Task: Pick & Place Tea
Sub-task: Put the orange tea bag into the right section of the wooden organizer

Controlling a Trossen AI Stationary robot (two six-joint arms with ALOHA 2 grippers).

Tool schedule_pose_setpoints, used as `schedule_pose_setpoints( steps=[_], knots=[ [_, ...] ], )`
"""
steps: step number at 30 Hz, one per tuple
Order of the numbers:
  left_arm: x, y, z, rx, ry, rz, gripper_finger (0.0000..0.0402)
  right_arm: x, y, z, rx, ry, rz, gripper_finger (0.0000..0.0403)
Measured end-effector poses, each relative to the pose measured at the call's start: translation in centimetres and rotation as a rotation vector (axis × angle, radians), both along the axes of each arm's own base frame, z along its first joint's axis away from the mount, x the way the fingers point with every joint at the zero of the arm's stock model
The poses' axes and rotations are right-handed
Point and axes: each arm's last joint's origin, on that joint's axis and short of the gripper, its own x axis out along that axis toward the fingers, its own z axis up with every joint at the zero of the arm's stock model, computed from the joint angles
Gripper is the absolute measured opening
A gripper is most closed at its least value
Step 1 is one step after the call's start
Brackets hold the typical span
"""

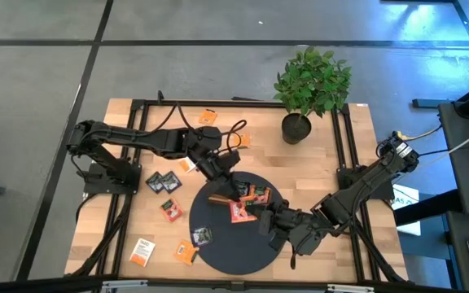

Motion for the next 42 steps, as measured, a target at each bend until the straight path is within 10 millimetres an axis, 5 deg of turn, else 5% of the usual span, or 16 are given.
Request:
schedule_pose_setpoints(
  steps=[18, 26, 31, 42],
  knots=[
    [-0.3, -1.7, 0.0, 0.003, -0.015, -0.090, 0.0084, 0.3, -0.1, 0.4, 0.054, -0.047, -0.016, 0.0012],
    [-0.3, -1.8, 0.0, 0.014, -0.025, -0.109, 0.0039, 0.4, 0.0, 0.3, 0.076, -0.034, 0.027, 0.0017],
    [-0.4, -1.9, -0.2, 0.032, -0.023, -0.118, 0.0013, 0.2, 0.2, 0.3, 0.103, -0.040, 0.031, 0.0041],
    [-0.4, -1.8, -0.3, 0.052, -0.032, -0.127, 0.0027, -0.7, 1.5, 0.4, 0.435, -0.150, -0.077, 0.0120]
  ],
)
